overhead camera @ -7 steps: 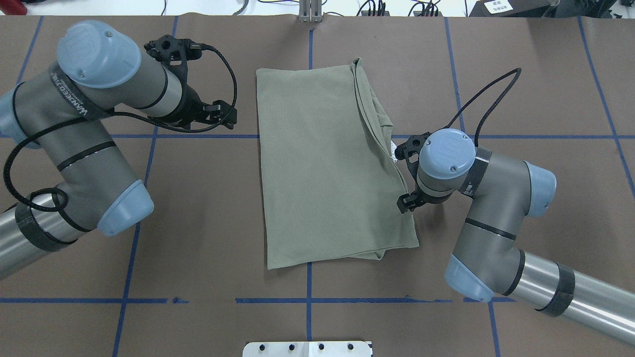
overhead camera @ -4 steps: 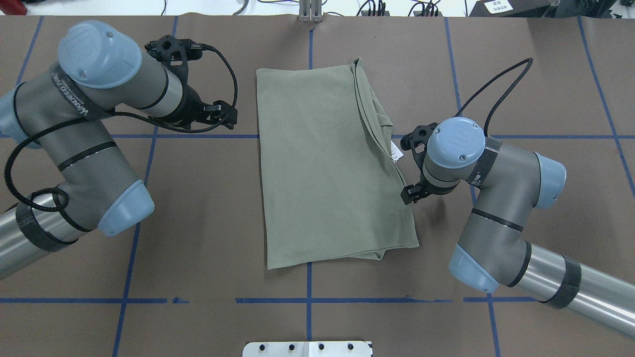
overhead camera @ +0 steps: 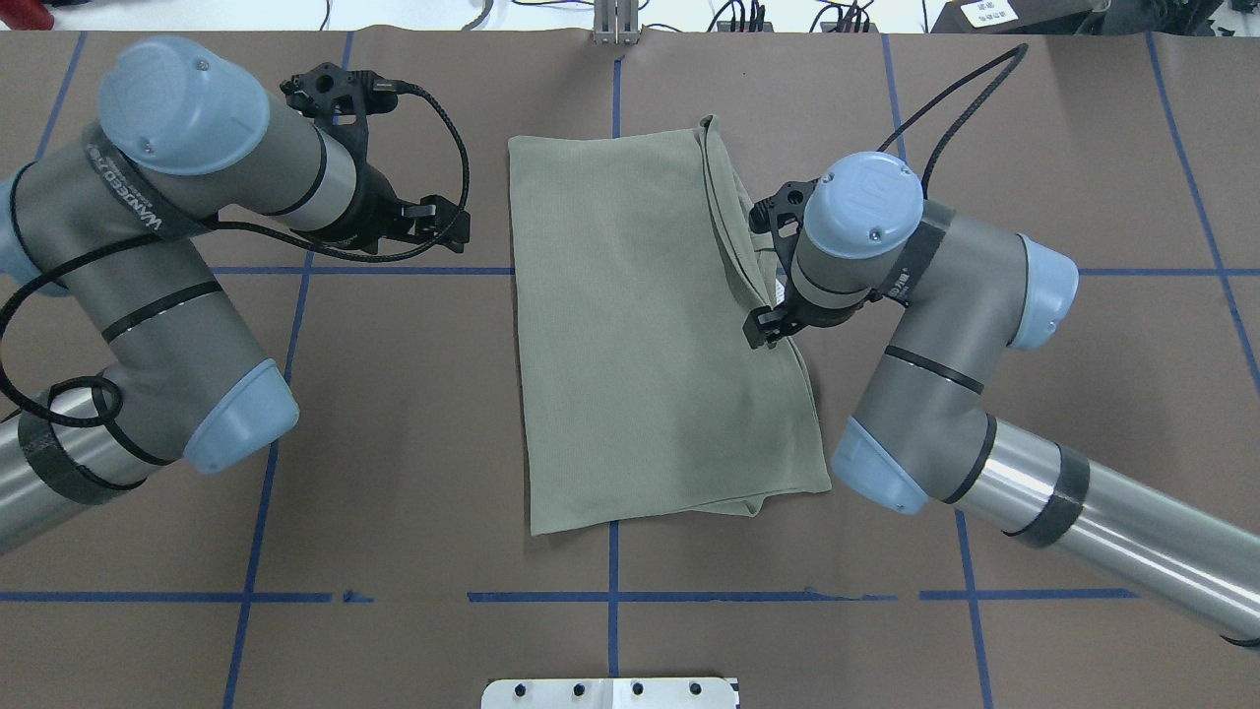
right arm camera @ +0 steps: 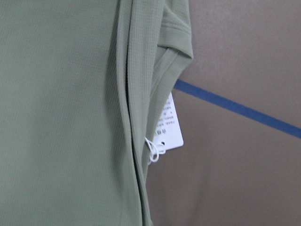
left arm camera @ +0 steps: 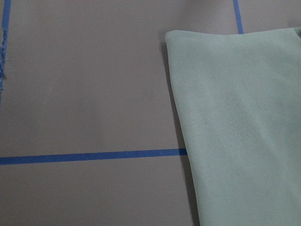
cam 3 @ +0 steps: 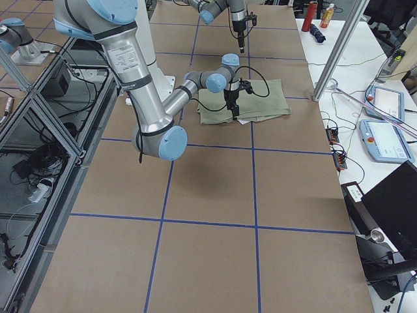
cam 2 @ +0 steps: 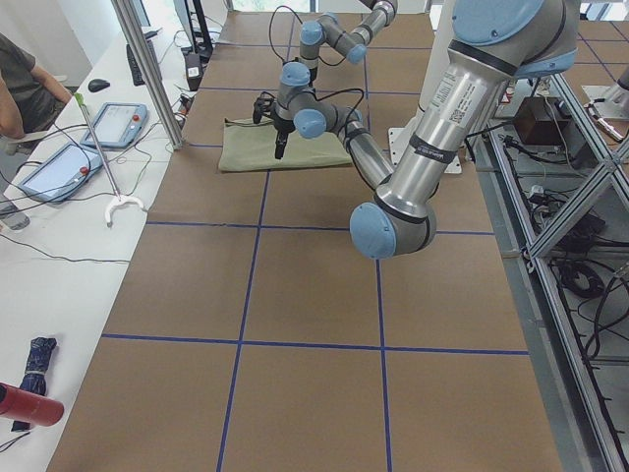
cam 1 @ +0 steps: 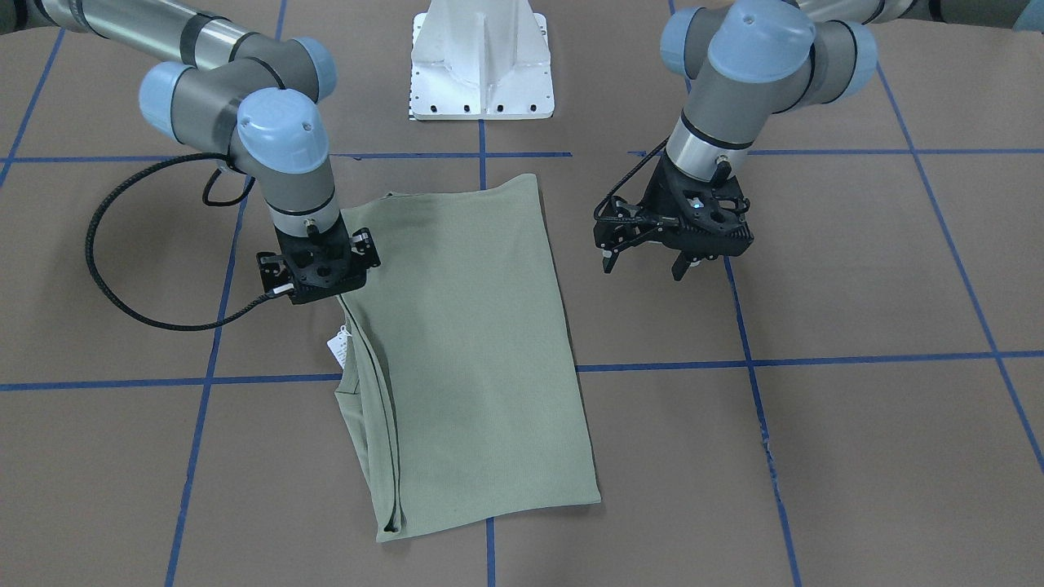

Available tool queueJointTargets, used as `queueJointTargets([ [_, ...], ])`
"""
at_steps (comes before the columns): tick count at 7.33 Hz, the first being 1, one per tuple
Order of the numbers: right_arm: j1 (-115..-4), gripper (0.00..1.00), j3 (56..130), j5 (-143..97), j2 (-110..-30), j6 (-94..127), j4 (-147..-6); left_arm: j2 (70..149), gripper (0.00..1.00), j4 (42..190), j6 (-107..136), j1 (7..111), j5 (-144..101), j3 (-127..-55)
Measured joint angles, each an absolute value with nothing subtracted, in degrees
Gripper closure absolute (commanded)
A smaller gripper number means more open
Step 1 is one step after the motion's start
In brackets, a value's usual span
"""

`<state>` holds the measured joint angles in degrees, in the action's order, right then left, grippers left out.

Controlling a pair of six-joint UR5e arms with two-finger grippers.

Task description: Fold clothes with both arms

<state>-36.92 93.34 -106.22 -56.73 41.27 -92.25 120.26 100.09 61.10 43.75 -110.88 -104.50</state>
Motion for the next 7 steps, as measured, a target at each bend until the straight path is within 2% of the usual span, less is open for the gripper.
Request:
queueJointTargets([
  [4,-39.0,0.00,77.2,-106.2,-49.1,40.3,-82.9,120.3,0.00,100.2,61.0,44.1,-110.0,-105.5],
  [7,-40.9,0.00,73.4,-106.5,-47.9,37.9,-81.7,120.4,0.00,100.2,61.0,44.1,-109.9,-105.5],
])
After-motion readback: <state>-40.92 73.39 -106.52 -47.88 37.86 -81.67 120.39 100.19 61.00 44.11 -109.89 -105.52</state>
